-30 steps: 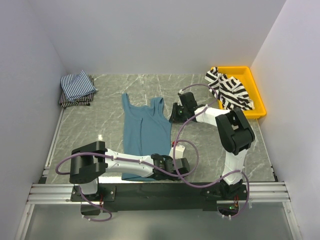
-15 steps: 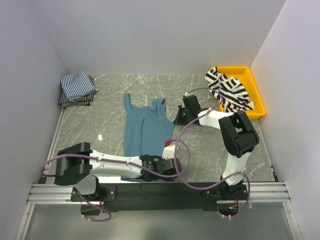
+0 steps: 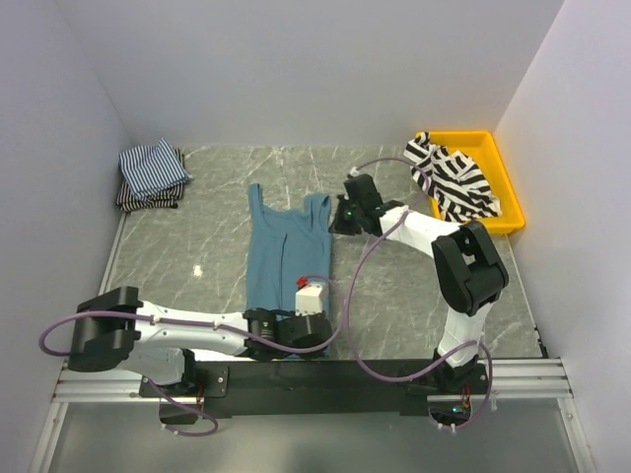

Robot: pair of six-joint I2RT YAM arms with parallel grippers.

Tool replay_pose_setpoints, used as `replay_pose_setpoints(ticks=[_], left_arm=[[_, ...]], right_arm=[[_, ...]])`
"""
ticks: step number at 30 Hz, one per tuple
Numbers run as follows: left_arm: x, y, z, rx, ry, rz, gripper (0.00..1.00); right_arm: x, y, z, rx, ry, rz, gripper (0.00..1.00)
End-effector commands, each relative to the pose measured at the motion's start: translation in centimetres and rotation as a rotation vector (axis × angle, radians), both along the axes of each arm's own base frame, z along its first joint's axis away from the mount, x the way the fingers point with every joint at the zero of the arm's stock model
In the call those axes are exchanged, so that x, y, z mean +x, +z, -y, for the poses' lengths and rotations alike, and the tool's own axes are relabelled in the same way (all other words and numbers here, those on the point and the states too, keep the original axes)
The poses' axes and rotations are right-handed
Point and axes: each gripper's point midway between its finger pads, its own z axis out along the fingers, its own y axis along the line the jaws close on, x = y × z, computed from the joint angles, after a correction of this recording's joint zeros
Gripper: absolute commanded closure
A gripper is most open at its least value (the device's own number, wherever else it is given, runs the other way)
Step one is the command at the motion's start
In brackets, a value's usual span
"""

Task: Fold and stack the tank tops
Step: Fold the tank top

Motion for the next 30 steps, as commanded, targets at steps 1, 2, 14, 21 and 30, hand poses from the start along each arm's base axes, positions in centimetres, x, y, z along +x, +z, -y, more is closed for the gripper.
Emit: replay_pose_setpoints(ticks=[1, 2, 14, 21, 30], left_arm=[[0.0, 0.9, -0.9, -0.071, 0.077, -0.021, 0.99], [0.0, 1.3, -1.3, -0.084, 0.089, -0.021, 0.99], [-0.4, -1.3, -6.2, -0.074, 0.227, -0.116, 0.99], [-0.4, -1.4, -8.4, -0.094, 0.288, -0.143, 0.99], [-1.0, -2.4, -9.5, -0.091, 0.288, -0.178, 0.99]], right_arm=[[1.6, 2.3, -2.5, 0.004, -0.007, 0.061, 1.0], [1.9, 2.6, -3.3, 0.01, 0.0, 0.066, 1.0], [2.9, 3.1, -10.5, 0.05, 0.054, 0.071, 1.0], [3.1, 2.9, -12.8, 0.067, 0.071, 0.066, 1.0], [3.5, 1.9, -14.3, 0.072, 0.077, 0.054, 1.0]])
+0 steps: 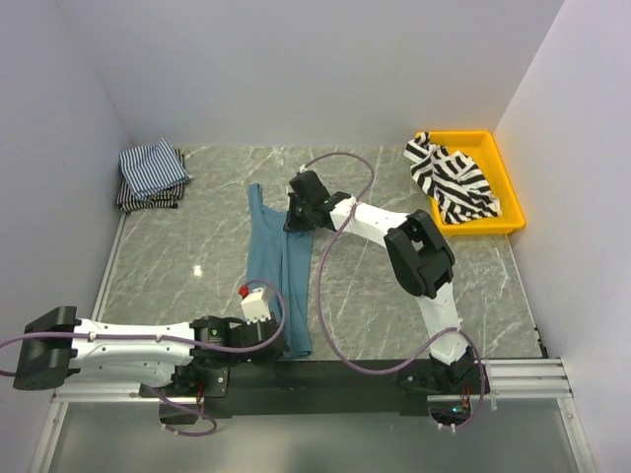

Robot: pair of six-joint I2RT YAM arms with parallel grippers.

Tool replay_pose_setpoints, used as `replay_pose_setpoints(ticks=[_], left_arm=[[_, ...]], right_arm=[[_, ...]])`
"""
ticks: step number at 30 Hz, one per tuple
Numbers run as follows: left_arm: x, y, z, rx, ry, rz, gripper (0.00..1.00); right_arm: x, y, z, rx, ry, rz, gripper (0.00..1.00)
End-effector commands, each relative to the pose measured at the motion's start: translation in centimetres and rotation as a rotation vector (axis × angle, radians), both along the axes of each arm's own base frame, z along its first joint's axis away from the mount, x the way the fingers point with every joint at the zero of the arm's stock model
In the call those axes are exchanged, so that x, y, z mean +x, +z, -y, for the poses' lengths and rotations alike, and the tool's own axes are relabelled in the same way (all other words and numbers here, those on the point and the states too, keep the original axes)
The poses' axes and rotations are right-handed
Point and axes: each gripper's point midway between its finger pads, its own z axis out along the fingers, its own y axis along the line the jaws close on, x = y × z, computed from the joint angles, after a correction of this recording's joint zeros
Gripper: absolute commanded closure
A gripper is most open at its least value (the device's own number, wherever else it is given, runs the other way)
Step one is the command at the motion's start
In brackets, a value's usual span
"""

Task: Fold and stack the tank tops
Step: Fold the tank top

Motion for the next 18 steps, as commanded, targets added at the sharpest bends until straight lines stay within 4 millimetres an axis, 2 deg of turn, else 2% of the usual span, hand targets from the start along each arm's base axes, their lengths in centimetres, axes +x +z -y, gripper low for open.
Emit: replay_pose_setpoints(ticks=[1, 7, 11, 12, 14, 15, 18], left_arm=[[-0.7, -0.7, -0.3, 0.005, 0.002, -0.046, 0.99], [-0.8, -1.6, -0.7, 0.022, 0.022, -0.069, 0.99], [-0.7, -0.9, -0.8, 0.001, 0.025, -0.062, 0.97], [-0.7, -0.8, -0.8, 0.006, 0.023, -0.059, 0.9], [-0.6, 0.0, -0.4, 0.0, 0.013, -0.046, 0.81], [-0.4, 0.3, -0.3, 0.006, 0.002, -0.032, 0.72], [0.0, 2.0, 0.0, 0.008, -0.011, -0.001, 0.64]], right_arm=[[1.5, 1.8, -1.3, 0.033, -0.022, 0.055, 1.0], [1.7, 0.5, -1.4, 0.008, -0.016, 0.049, 1.0], [1.8, 0.4, -1.3, 0.001, -0.012, 0.049, 0.98], [1.8, 0.5, -1.3, -0.004, -0.011, 0.053, 0.93], [1.8, 1.1, -1.1, -0.002, -0.011, 0.064, 0.83], [1.8, 1.5, -1.1, -0.002, -0.009, 0.075, 0.72], [1.9, 3.3, -1.2, 0.011, 0.004, 0.111, 0.6]])
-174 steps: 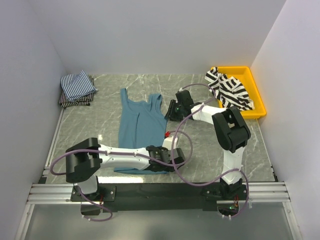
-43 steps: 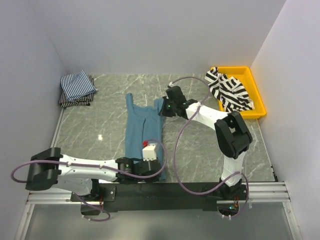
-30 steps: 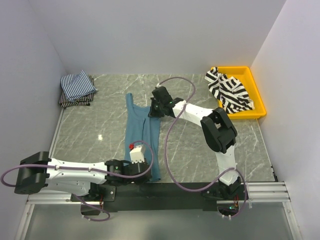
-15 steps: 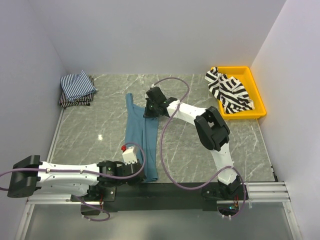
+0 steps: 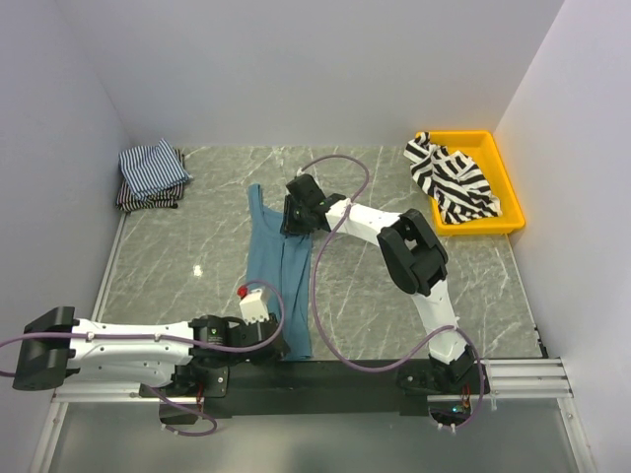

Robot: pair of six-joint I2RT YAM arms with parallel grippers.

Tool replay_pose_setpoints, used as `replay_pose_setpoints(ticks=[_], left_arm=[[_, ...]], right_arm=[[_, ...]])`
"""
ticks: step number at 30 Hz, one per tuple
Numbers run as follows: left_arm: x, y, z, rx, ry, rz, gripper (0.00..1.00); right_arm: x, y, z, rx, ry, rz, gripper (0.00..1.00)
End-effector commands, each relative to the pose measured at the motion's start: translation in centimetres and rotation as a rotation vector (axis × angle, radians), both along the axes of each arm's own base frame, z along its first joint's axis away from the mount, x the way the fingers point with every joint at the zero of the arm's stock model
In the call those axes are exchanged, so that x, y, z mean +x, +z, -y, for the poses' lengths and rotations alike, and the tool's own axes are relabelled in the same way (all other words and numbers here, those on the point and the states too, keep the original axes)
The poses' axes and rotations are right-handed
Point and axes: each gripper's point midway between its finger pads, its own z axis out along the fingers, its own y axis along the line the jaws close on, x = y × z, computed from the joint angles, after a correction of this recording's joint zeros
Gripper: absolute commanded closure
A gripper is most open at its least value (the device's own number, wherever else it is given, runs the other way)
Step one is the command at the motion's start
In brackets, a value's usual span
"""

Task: Fold and stack the tank tops
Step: Fold the tank top

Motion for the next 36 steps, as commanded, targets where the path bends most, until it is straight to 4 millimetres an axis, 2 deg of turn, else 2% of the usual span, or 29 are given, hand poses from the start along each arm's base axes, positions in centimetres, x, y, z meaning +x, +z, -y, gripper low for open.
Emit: replay_pose_setpoints(ticks=[1, 3, 4, 5, 8, 9, 11, 13, 15, 19, 21, 22, 27, 29, 30, 33, 36], left_arm=[[0.4, 3.1, 0.7, -0.023, -0.02, 0.033, 0.64], [0.8, 4.8, 1.0, -0.036, -0.022, 0.063, 0.63], [0.9, 5.2, 0.6, -0.026, -0.021, 0.068, 0.63], [1.2, 6.5, 0.9, -0.042, -0.015, 0.09, 0.63], [1.9, 8.5, 0.6, -0.047, -0.002, 0.127, 0.64], [2.0, 8.9, 0.4, -0.043, 0.001, 0.135, 0.65], [2.1, 9.8, 0.4, -0.053, 0.003, 0.146, 0.68], [2.0, 9.8, 0.4, -0.054, -0.002, 0.143, 0.71], [1.7, 9.3, 0.7, -0.066, -0.008, 0.123, 0.77], [1.2, 7.1, 0.3, -0.068, 0.003, 0.084, 0.86], [1.1, 6.9, 0.5, -0.086, 0.002, 0.085, 0.87], [1.2, 7.0, 0.8, -0.098, -0.003, 0.094, 0.87], [1.6, 6.9, 2.5, -0.082, -0.058, 0.126, 0.89], [1.6, 6.7, 3.7, -0.074, -0.087, 0.133, 0.89], [1.7, 6.6, 4.1, -0.074, -0.093, 0.134, 0.9], [1.9, 5.0, 5.1, -0.067, -0.112, 0.115, 0.91], [2.6, 4.6, 5.9, -0.093, -0.12, 0.112, 0.92]], right_arm=[[2.1, 6.5, -1.0, 0.059, 0.001, 0.144, 0.59], [2.5, 7.7, -0.7, 0.055, 0.003, 0.172, 0.55], [2.7, 8.9, -0.6, 0.059, -0.001, 0.19, 0.54], [3.0, 9.5, -0.4, 0.063, -0.006, 0.196, 0.54], [4.0, 11.5, 1.4, 0.068, -0.047, 0.23, 0.54], [4.8, 11.9, 2.7, 0.072, -0.075, 0.235, 0.53], [5.0, 12.8, 4.2, 0.086, -0.099, 0.244, 0.53], [5.6, 13.3, 5.9, 0.094, -0.131, 0.254, 0.53], [5.5, 13.5, 6.1, 0.101, -0.115, 0.252, 0.53], [5.0, 11.7, 5.5, 0.054, -0.063, 0.211, 0.56], [4.5, 10.0, 6.0, 0.02, -0.076, 0.183, 0.56], [4.5, 9.9, 6.1, 0.028, -0.082, 0.184, 0.57], [4.3, 7.3, 9.9, -0.049, -0.183, 0.159, 0.57], [4.6, 6.9, 11.3, -0.064, -0.227, 0.164, 0.57], [4.6, 5.9, 12.6, -0.07, -0.258, 0.144, 0.57], [4.9, 5.5, 14.0, -0.047, -0.303, 0.146, 0.57], [4.8, 4.5, 14.8, -0.048, -0.324, 0.13, 0.57]])
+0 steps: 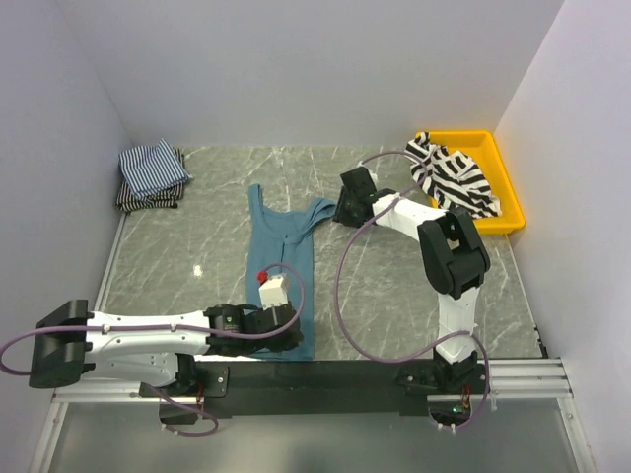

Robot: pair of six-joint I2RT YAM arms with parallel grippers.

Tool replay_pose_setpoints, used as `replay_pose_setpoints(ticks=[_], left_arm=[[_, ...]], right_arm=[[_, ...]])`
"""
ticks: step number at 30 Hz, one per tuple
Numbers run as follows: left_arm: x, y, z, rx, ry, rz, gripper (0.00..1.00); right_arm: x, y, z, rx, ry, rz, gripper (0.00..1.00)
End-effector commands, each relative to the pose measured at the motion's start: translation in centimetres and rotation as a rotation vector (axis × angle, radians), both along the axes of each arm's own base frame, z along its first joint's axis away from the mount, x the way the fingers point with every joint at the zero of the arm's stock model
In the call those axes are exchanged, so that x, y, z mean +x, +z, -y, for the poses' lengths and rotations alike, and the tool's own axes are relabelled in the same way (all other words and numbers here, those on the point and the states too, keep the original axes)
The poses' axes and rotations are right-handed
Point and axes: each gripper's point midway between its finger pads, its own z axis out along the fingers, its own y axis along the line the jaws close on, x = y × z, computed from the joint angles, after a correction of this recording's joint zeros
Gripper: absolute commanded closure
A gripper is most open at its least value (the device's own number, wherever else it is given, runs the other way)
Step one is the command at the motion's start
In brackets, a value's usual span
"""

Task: Fold and stack the tank tops
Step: Fold the tank top

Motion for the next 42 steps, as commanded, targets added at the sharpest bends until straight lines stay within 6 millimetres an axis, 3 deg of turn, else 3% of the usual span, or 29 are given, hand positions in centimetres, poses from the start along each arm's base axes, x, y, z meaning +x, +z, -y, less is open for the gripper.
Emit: replay_pose_setpoints(ticks=[1, 8, 12, 25, 28, 31, 33, 40, 41, 42], left_arm=[[1.2, 1.2, 2.4, -0.096, -0.039, 0.028, 0.92], [2.6, 0.2, 2.8, -0.066, -0.054, 0.033, 0.92], [2.6, -1.6, 2.4, -0.041, -0.056, 0.003, 0.92], [2.8, -4.2, 1.4, -0.006, -0.056, -0.034, 0.93], [2.7, -4.8, 1.3, 0.012, -0.065, -0.042, 0.93], [2.5, -5.5, 1.3, 0.03, -0.074, -0.059, 0.93], [2.3, -6.0, 1.3, 0.04, -0.08, -0.067, 0.93], [1.9, -6.5, 1.6, 0.049, -0.119, -0.083, 0.94], [1.7, -6.6, 1.7, 0.044, -0.13, -0.09, 0.94], [1.6, -6.5, 1.8, 0.041, -0.137, -0.09, 0.94]], right_arm=[[2.3, 3.7, 0.7, 0.055, -0.068, 0.123, 0.58], [3.8, 3.1, 0.8, 0.079, -0.121, 0.13, 0.58], [4.7, 2.0, 0.5, 0.077, -0.125, 0.112, 0.59], [6.2, 0.6, -0.3, 0.069, -0.134, 0.097, 0.6], [6.6, 0.4, -0.2, 0.052, -0.135, 0.095, 0.7], [6.9, 0.6, -0.1, 0.015, -0.137, 0.101, 0.95], [7.2, 1.3, 0.3, -0.013, -0.15, 0.118, 1.0], [7.5, 5.5, 2.1, -0.212, -0.171, 0.201, 1.0], [8.2, 6.6, 1.8, -0.225, -0.171, 0.223, 1.0], [7.6, 6.5, 1.7, -0.266, -0.152, 0.199, 1.0]])
